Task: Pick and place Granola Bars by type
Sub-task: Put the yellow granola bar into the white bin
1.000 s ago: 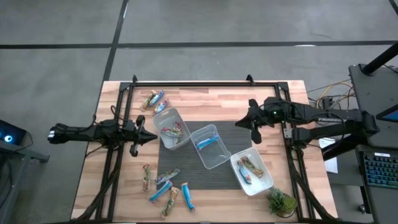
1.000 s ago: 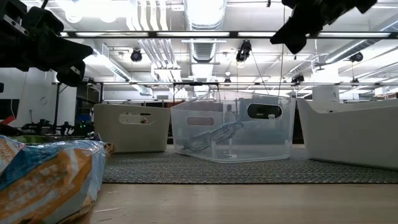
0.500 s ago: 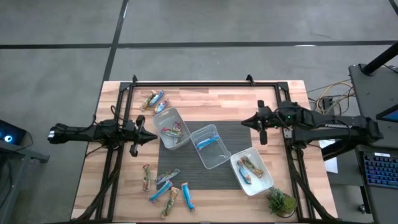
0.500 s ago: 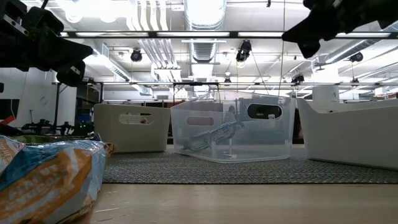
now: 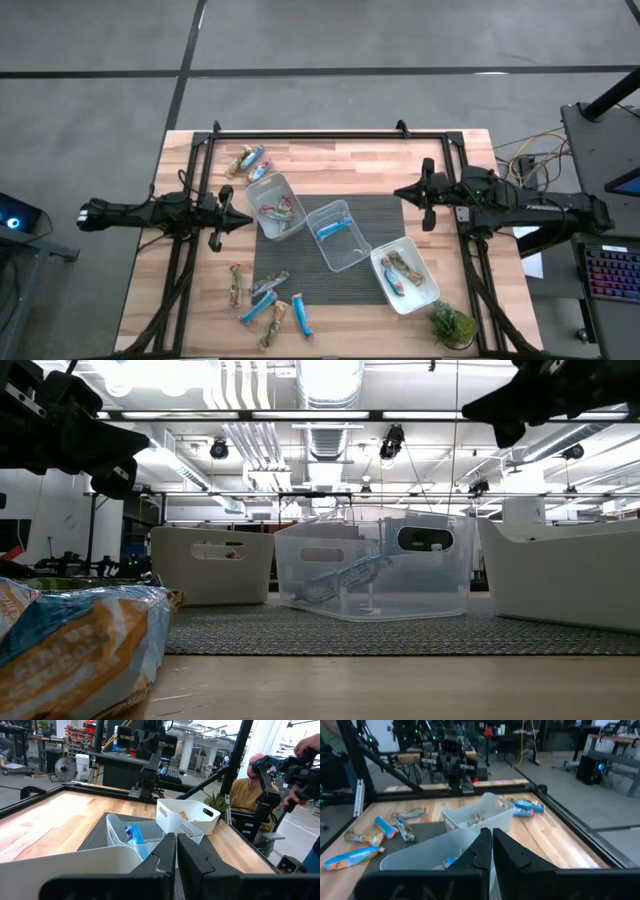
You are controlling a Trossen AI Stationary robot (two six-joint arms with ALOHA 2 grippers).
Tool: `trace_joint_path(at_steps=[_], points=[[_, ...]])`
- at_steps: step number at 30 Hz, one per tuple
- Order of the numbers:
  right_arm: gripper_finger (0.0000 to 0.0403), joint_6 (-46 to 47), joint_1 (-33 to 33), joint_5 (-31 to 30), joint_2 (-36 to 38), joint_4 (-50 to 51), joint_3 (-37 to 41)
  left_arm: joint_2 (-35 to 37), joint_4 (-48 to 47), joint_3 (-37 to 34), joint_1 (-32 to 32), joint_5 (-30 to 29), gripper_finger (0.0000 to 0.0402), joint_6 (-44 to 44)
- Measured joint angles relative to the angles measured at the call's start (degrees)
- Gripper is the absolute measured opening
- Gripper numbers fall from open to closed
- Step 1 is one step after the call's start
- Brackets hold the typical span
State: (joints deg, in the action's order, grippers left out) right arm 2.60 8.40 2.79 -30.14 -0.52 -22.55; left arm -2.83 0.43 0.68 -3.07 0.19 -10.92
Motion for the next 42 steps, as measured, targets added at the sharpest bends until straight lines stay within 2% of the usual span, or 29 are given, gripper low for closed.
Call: trace_joint_path(at_steps=[9,42], points=[[0.0009,0.2,-1.7,0.1,0.1,-15.5,8.1,0.0,0.0,0.0,0.0,0.0,0.0000,0.0],[0.0009,0.2,-1.6,0.1,13.0,-15.8,20.3,0.0,0.0,0.0,0.0,0.0,0.0000,0.0]])
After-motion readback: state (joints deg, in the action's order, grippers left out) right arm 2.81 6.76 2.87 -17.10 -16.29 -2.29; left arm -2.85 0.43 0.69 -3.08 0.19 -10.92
